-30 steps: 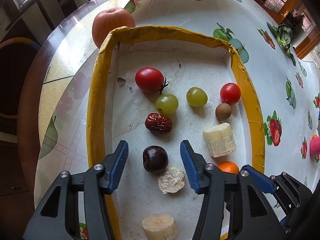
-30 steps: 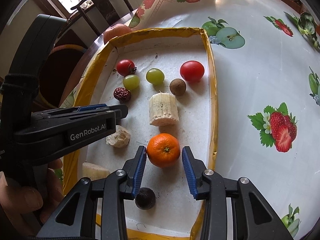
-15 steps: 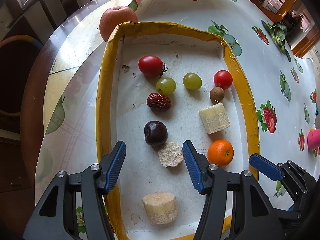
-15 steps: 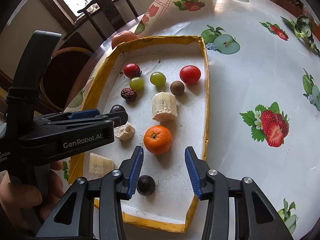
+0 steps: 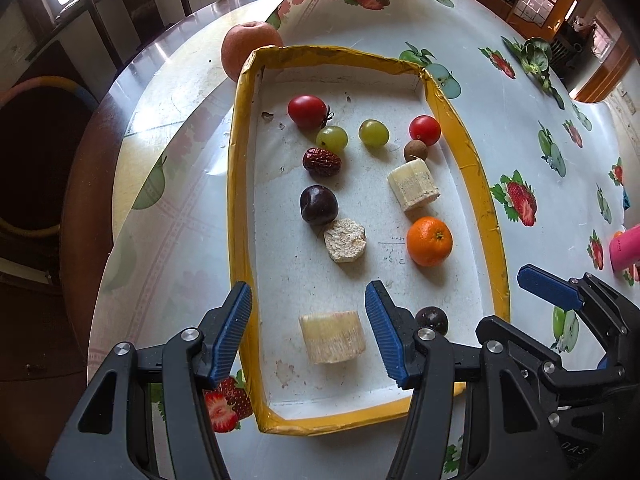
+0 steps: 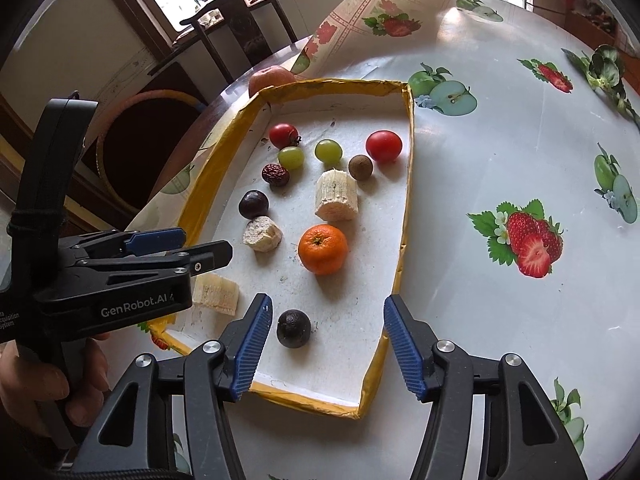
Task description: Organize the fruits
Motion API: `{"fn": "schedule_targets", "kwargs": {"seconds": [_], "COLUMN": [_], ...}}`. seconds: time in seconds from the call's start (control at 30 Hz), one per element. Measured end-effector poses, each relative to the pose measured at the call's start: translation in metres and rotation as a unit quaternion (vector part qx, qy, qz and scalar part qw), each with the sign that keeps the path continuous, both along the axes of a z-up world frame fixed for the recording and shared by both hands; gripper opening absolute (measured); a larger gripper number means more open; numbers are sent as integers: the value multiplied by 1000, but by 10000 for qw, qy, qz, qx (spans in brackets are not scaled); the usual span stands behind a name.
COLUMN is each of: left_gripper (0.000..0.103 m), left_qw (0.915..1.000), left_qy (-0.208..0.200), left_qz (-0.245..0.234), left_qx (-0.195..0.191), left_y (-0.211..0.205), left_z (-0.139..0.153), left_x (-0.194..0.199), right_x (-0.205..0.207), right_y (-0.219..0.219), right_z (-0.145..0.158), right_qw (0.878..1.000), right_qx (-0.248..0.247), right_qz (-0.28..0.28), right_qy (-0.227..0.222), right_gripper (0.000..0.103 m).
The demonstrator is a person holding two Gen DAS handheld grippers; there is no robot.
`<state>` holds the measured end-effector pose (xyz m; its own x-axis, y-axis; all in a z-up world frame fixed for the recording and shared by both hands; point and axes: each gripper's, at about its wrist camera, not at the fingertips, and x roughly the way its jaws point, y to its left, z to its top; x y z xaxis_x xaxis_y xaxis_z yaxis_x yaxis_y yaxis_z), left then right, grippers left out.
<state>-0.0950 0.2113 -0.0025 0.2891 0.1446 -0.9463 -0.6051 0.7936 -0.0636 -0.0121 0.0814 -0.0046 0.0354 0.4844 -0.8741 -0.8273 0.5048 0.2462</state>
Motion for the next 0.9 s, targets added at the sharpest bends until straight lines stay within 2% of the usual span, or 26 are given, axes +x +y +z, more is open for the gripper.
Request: {"fn": "schedule_targets", "kwargs": {"seconds": [0.07,0.1,0.13,0.3,0.57,0.7,0.9], "left_gripper": [64,74,79,79,79,79,79], "left_qw": [9998,9994,9990,9983,9977,9977,9976], "left_qy": [13,23,-12,-212,-268,-332,-313], "left_qz": [3,18,30,22,-85,-142,-162], "left_qx": [200,339,454,550,611,575,601], "left_y": [-5,-8,-10,-17,-39,-51,-66], "left_z": [6,9,12,22,28,31,31], "left_x": [-6,-10,-13,-32,-54,-61,-67], "right_x": [-5,-9,-11,-22,-23,-24,-22], "right_y": [-3,-4,-5,-8,-21,-23,-30], "right_z": [4,7,9,20,30,32,40], "right_qw": [9997,9993,9988,9938,9848,9816,9805], "right_qx": [77,99,119,249,569,508,674], "right_qz": [181,274,371,862,1258,1432,1539], "right_qy": [-138,-228,-308,-661,-1055,-1159,-1023], "right_gripper": [72,75,77,80,81,81,81]}}
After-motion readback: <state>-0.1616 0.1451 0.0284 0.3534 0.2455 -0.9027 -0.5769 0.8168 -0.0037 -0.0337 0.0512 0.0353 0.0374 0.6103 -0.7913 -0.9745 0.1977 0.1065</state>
